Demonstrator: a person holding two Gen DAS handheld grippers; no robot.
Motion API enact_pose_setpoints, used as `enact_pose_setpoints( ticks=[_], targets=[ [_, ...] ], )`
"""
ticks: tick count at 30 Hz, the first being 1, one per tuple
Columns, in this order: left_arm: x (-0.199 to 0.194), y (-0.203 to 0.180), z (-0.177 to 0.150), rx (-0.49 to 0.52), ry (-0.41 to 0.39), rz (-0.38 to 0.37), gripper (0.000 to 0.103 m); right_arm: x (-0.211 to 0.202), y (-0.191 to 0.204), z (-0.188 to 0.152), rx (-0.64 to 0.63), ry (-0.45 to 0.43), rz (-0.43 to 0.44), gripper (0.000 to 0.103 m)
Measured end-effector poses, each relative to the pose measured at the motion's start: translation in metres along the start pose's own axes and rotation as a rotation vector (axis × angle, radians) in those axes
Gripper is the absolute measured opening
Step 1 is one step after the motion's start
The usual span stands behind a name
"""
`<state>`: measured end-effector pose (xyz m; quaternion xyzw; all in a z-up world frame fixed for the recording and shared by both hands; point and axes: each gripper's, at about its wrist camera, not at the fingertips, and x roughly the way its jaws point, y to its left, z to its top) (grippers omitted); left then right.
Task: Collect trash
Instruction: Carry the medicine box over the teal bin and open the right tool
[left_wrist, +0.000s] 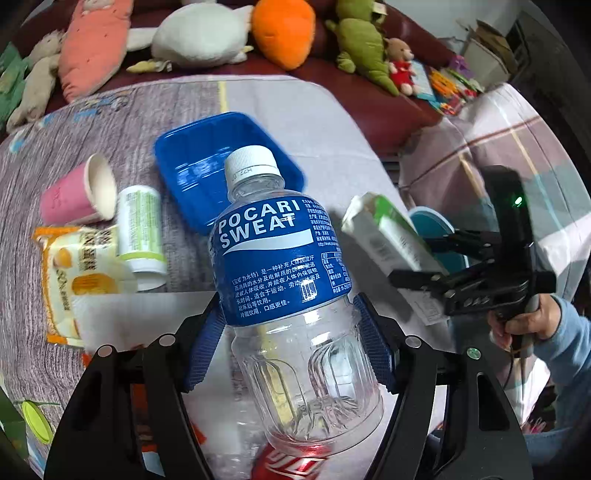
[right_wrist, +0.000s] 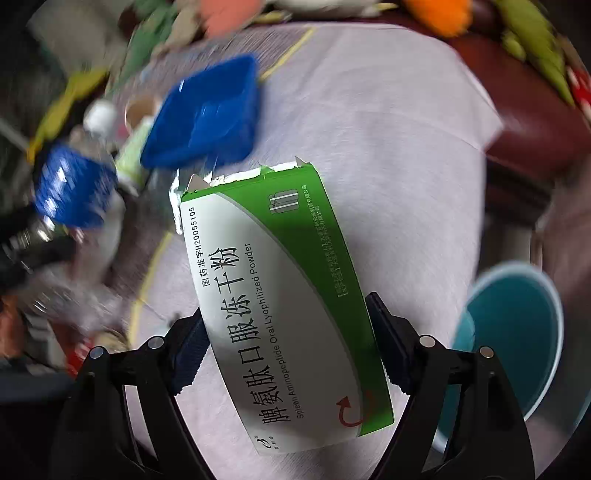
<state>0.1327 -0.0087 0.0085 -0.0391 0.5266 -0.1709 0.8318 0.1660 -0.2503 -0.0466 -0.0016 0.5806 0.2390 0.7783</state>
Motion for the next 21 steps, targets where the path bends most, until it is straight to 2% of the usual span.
enact_pose_setpoints(
  ticks=[3, 8, 12, 15, 21],
  targets=[
    [0.002, -0.023, 0.005, 0.055, 0.005, -0.017, 0.070, -0.026, -0.020, -0.009, 0.088, -0.056, 0.001, 0.076],
    [0.016, -0.069, 0.019, 0.154, 0.034, -0.057, 0.070, -0.083, -0.084, -0.042, 0.291, -0.168, -0.023, 0.076],
    [0.030, -0.114, 0.028, 0.230, 0.044, -0.089, 0.070, -0.112, -0.124, -0.071, 0.439, -0.250, -0.077, 0.076],
    [0.044, -0.141, 0.033, 0.260, 0.056, -0.104, 0.070, -0.112, -0.148, -0.090, 0.534, -0.268, -0.109, 0.076],
    [0.075, -0.175, 0.036, 0.280, 0.101, -0.110, 0.070, -0.092, -0.189, -0.097, 0.619, -0.250, -0.123, 0.077]
  ],
)
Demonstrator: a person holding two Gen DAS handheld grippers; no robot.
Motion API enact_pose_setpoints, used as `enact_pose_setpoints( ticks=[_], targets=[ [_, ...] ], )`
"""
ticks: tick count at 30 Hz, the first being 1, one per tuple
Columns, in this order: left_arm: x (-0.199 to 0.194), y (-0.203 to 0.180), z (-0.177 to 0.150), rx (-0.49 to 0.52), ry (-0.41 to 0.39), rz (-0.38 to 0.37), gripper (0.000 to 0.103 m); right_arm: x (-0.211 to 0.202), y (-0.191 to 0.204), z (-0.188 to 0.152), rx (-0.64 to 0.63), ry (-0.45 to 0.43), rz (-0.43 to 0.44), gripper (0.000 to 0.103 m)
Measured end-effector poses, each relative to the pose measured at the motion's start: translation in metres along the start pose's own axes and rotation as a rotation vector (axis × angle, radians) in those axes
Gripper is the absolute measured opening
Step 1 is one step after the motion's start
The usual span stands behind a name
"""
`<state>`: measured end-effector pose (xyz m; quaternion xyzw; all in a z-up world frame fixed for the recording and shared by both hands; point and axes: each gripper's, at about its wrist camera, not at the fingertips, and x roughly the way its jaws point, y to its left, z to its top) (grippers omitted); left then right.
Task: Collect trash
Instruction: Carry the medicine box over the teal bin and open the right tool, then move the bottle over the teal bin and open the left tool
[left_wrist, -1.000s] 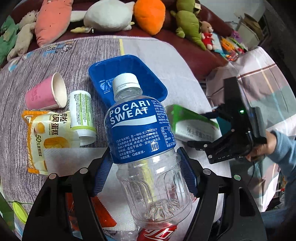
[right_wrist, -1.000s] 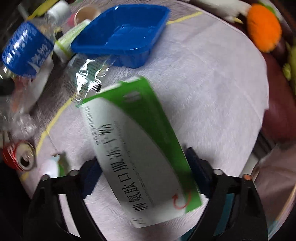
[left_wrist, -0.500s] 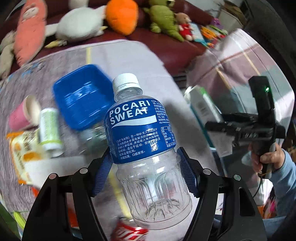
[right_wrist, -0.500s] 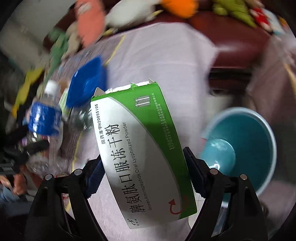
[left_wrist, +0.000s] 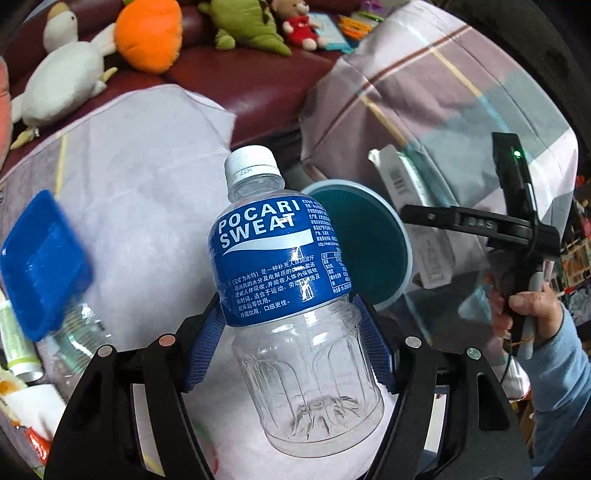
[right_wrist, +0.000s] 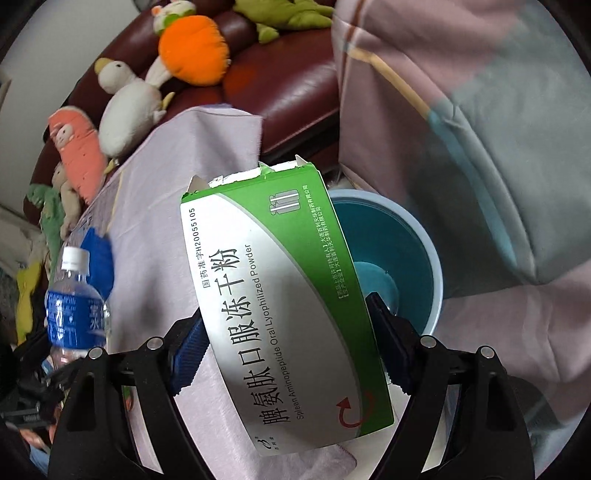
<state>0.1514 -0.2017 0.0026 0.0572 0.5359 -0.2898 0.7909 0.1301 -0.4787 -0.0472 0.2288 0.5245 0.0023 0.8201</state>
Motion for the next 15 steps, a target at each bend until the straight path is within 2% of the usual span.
enact_pose_setpoints(
  ticks=[6, 15],
  targets=[
    [0.023, -0.017, 0.012, 0.031, 0.030, 0.002, 0.070, 0.014, -0.005, 0.005, -0.006, -0.005, -0.008, 0.078],
    [0.050, -0.040, 0.027, 0.072, 0.061, -0.017, 0.070, -0.010, -0.022, -0.005, 0.030, -0.042, -0.032, 0.080]
  ],
)
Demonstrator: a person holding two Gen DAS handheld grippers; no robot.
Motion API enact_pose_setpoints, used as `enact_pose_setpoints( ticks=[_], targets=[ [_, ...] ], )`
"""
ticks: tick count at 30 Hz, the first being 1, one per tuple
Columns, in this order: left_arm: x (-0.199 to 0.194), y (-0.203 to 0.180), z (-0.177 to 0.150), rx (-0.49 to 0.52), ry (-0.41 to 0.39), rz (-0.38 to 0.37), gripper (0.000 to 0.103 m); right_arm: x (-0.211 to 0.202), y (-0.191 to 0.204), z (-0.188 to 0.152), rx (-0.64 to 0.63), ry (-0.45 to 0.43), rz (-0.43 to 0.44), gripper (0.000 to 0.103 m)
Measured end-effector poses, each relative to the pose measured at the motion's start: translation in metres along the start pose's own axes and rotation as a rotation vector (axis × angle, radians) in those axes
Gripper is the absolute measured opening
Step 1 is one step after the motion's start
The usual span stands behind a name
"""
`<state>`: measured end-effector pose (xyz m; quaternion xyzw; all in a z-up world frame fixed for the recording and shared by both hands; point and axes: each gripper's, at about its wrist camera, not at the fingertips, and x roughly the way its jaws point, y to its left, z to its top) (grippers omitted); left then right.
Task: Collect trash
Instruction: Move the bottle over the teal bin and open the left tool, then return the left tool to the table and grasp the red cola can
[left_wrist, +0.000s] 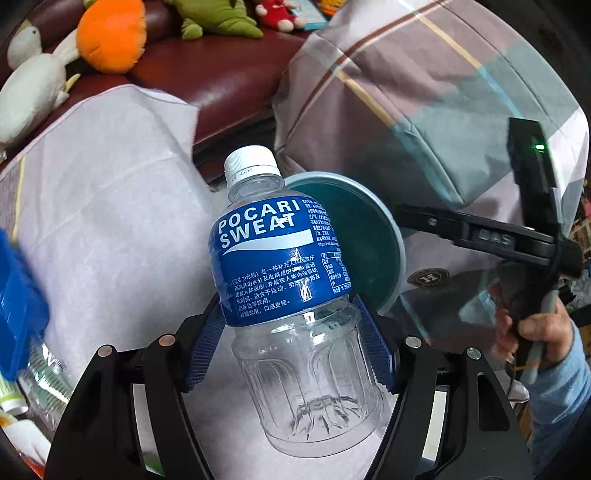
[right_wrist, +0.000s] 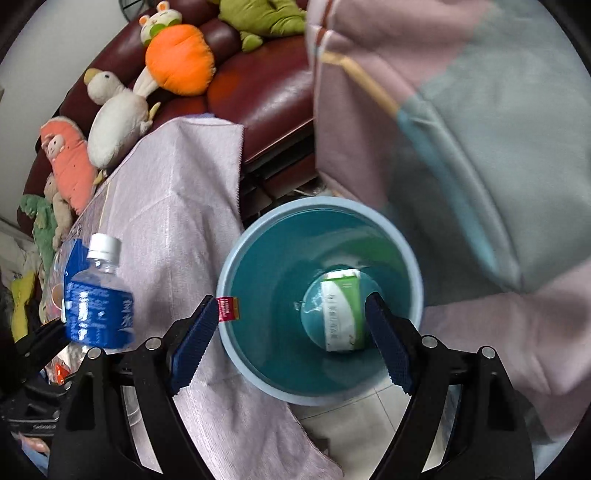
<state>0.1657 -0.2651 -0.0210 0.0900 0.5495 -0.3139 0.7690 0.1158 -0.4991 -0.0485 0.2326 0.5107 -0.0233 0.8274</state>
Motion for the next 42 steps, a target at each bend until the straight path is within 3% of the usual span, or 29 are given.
enact_pose_setpoints(
  ticks=[13, 17, 21, 31, 42],
  targets=[
    [0.051, -0.032, 0.037, 0.046, -0.002, -0.007, 0.072, -0.030, -0.025, -0.003, 0.040, -0.049, -0.098, 0.082],
    [0.051, -0.034, 0.039, 0.052, -0.019, 0.015, 0.088, -0.030, -0.029, -0.005, 0.050, -0.042, -0.111, 0.082],
    [0.050, -0.028, 0.038, 0.034, -0.020, 0.007, 0.088, -0.030, -0.027, -0.006, 0.047, -0.037, -0.121, 0.082],
    [0.014, -0.007, 0.013, -0.008, -0.049, 0.001, 0.088, -0.039, -0.008, -0.014, 0.036, -0.027, -0.134, 0.082],
    [-0.054, 0.029, -0.052, -0.054, -0.104, 0.017, 0.089, -0.053, 0.053, -0.052, -0.054, 0.007, -0.114, 0.082]
  ],
)
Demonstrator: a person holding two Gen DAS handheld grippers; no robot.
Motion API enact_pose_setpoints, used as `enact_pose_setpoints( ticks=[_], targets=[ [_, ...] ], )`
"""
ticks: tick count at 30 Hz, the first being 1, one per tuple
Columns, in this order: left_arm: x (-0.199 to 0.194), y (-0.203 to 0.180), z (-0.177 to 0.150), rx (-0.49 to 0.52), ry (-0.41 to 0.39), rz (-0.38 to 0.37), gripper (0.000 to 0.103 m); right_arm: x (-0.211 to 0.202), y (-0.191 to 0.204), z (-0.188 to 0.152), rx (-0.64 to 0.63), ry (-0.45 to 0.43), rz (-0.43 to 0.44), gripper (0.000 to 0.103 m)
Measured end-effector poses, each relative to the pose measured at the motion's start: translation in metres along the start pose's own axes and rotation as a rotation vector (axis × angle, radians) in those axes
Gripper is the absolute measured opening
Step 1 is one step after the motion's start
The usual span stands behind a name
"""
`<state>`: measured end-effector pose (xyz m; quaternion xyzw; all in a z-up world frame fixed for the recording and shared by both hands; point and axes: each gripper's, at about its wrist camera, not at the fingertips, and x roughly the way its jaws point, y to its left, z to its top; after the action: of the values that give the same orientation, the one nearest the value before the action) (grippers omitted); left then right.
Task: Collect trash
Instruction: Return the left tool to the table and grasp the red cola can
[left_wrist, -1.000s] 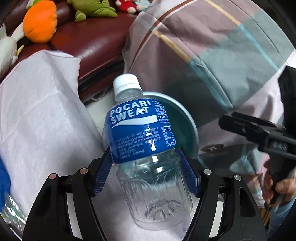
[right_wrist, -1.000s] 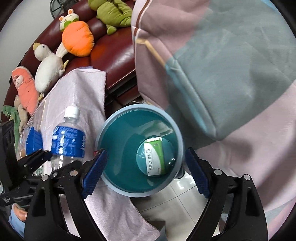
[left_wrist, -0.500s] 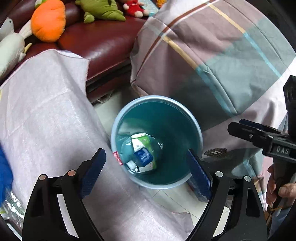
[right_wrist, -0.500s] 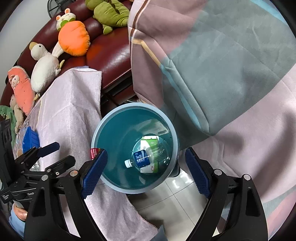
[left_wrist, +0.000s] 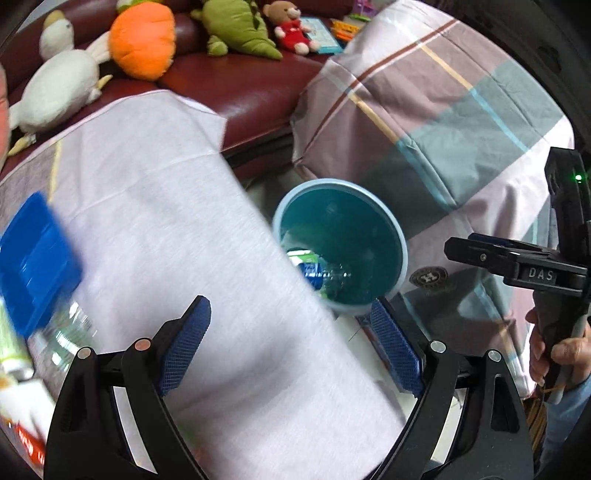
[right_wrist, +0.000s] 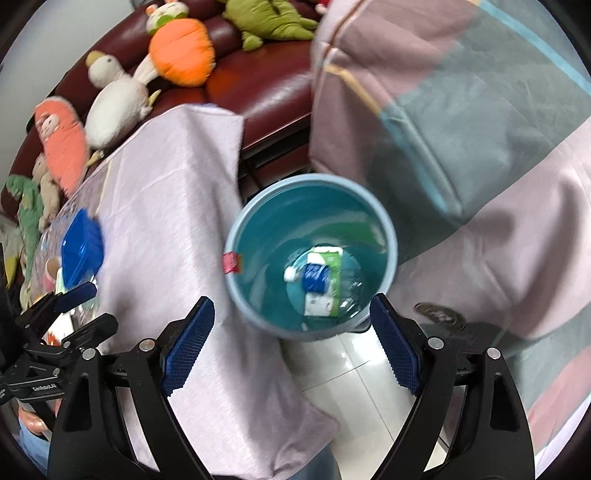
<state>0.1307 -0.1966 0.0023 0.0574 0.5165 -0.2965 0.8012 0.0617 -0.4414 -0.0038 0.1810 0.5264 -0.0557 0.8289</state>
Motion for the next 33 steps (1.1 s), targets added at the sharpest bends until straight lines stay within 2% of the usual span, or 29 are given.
enact_pose_setpoints(
  ticks=[9, 19, 25, 30, 33],
  targets=[
    [-0.065, 0.045, -0.066, -0.007, -0.038, 0.059, 0.090, -0.017, 0.070, -0.039, -0.108, 0.027, 0.023, 0.082],
    [-0.114, 0.098, -0.138, -0.068, -0.050, 0.116, 0.090, -0.022, 0.138, -0.081, -0.220, 0.069, 0.046, 0.082],
    [-0.111, 0.105, -0.184, -0.043, 0.010, 0.154, 0.090, -0.020, 0.166, -0.105, -0.271, 0.090, 0.058, 0.082],
    [-0.095, 0.112, -0.210, -0.065, 0.046, 0.142, 0.090, -0.012, 0.181, -0.122, -0.287, 0.113, 0.069, 0.082],
    [-0.089, 0.116, -0.215, -0.071, 0.048, 0.128, 0.074, -0.008, 0.185, -0.129, -0.295, 0.123, 0.079, 0.082]
  ],
)
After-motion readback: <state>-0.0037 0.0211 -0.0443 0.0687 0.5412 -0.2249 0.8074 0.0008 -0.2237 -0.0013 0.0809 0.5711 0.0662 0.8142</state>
